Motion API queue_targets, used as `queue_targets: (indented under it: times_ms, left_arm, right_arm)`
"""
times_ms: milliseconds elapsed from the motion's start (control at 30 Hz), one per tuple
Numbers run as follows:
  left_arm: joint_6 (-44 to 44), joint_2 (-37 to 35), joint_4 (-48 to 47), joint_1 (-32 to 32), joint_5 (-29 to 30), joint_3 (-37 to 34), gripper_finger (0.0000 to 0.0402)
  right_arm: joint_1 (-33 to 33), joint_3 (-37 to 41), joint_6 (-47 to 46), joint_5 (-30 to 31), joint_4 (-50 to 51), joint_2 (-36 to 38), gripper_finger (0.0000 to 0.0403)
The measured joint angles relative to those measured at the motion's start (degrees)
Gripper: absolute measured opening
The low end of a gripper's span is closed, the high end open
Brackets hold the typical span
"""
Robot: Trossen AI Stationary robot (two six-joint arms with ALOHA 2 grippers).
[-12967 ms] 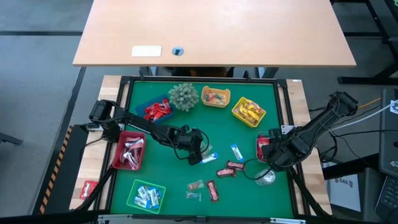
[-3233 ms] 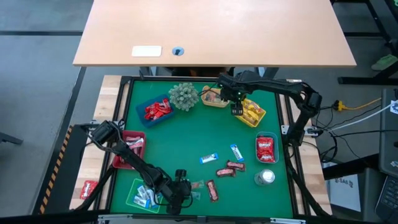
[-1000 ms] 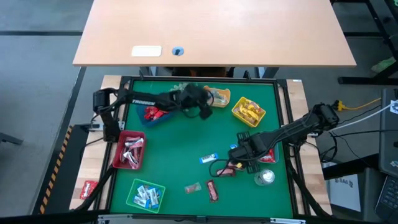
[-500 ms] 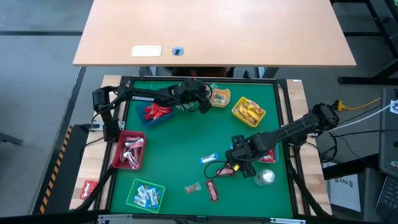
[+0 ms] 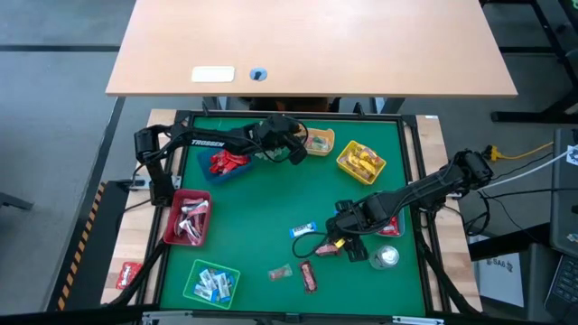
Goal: Sort candy
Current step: Put the brown chocolate into the red bin
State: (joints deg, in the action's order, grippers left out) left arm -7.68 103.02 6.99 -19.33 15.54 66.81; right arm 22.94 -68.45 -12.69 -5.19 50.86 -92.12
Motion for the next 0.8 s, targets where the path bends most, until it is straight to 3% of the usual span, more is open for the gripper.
queue_targets:
  times_ms: [133, 467, 800]
  left_arm:
    - [-2.85, 0.0, -0.16, 0.91, -0.25, 0.0, 0.0129]
    - [-2.43, 0.0, -0.14, 4.73, -2.18, 0.0, 0.013]
    - [-2.27, 0.02, -0.12, 7.65, -2.16, 0.0, 0.013]
  right_arm:
    - [0.85, 0.0, -1.96, 0.77, -1.7, 0.0, 0.0248]
    - [6.85, 0.21, -9.49, 10.85, -1.84, 0.0, 0.0248]
    - [7.24, 11.52, -10.13, 11.72, -10.55, -0.06, 0.0248]
